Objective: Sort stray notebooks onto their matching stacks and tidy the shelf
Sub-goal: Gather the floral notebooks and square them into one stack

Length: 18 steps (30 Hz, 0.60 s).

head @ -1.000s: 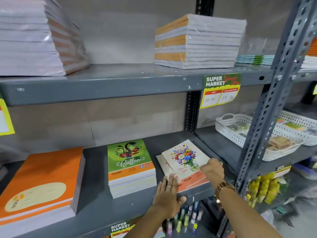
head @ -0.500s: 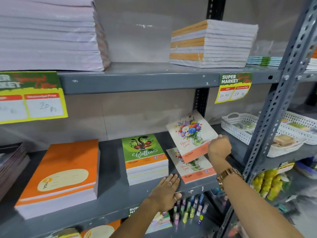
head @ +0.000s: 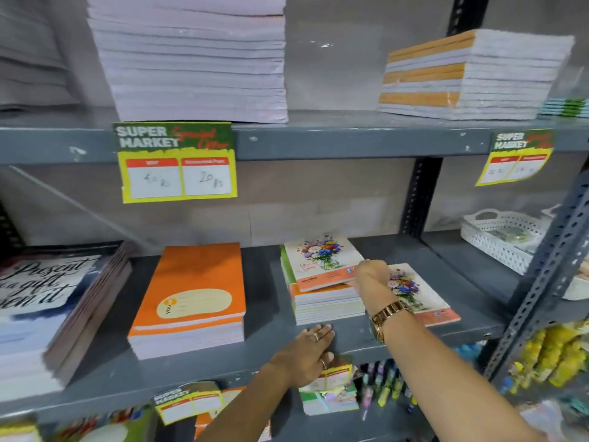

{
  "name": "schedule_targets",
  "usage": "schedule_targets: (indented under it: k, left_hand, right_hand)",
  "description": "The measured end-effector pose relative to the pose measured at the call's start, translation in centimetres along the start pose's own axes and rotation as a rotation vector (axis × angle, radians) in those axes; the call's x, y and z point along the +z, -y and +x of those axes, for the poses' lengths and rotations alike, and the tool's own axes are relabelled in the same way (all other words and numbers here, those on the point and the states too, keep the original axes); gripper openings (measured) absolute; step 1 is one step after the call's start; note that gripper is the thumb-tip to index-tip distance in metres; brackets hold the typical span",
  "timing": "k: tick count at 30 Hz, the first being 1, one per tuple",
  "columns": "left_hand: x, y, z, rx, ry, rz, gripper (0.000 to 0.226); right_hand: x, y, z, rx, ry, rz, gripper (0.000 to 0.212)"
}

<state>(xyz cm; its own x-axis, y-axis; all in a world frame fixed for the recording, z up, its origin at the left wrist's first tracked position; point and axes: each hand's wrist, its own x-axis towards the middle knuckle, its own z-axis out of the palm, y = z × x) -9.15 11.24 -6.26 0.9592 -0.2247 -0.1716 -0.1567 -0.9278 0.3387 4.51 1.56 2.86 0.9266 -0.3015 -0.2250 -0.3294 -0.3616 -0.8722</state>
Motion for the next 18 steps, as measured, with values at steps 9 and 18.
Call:
schedule_targets:
  k: [9, 18]
  left_hand:
    - [0.6, 0.7, -0.4, -0.024, -0.020, -0.014, 0.056]
    - [1.0, -1.6, 2.2, 0.025, -0.025, -0.032, 0.057]
  right_hand:
    - [0.5, -0.5, -0.3, -0.186, 0.036, -0.244, 0.028]
    - [-3.4, -2.1, 2.8, -0.273, -0.167, -0.452, 0.033]
